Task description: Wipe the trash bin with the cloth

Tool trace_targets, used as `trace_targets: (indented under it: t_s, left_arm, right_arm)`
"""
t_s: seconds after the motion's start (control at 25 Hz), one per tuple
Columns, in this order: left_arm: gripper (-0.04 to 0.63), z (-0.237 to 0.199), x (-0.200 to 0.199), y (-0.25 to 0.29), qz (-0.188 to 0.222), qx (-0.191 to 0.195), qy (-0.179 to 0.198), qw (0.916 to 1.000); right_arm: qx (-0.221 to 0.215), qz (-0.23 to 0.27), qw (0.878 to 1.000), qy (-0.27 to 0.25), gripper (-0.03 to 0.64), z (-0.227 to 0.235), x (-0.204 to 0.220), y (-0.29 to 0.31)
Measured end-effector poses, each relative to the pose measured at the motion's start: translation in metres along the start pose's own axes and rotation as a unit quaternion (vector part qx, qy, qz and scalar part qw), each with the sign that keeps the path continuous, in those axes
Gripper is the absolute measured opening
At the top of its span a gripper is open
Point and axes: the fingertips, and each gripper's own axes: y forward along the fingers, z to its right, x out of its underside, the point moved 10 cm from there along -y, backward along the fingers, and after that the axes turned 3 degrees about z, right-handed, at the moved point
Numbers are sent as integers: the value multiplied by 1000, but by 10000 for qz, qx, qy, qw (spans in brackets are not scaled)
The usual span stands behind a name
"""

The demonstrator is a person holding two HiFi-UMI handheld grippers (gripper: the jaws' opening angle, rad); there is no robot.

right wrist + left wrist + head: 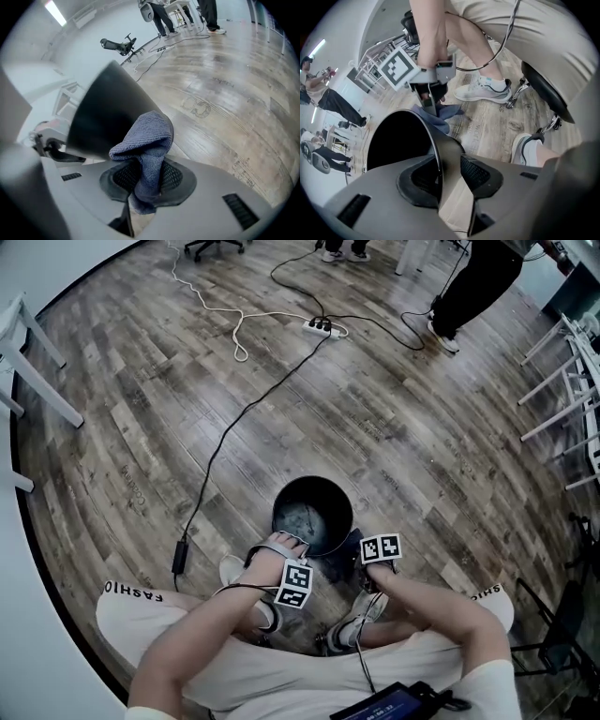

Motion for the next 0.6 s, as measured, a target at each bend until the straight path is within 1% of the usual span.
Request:
trace_targets:
  t_s: [0.04, 0.12, 0.32, 0.44, 0.6]
  left_arm:
    - [144, 3, 2, 0, 0, 53, -29, 10000]
    - [152, 6, 6, -1, -29, 88, -75, 9999]
    - [153, -5, 20, -4, -165, -94, -129, 9997]
    - [145, -3, 18, -3, -222, -216, 14, 9995]
    - [109, -2, 15, -3, -273, -129, 237, 9993]
  right_arm:
    - [-90, 60, 9999, 53, 84, -7, 0, -11]
    - [-265, 183, 9994, 82, 83, -22, 1, -31]
    - [-527, 291, 9982, -5, 83, -58, -1, -60]
    - [-578, 236, 9980, -138, 83, -73, 10, -63]
    - [-512, 176, 9984, -138, 83, -74, 11, -46]
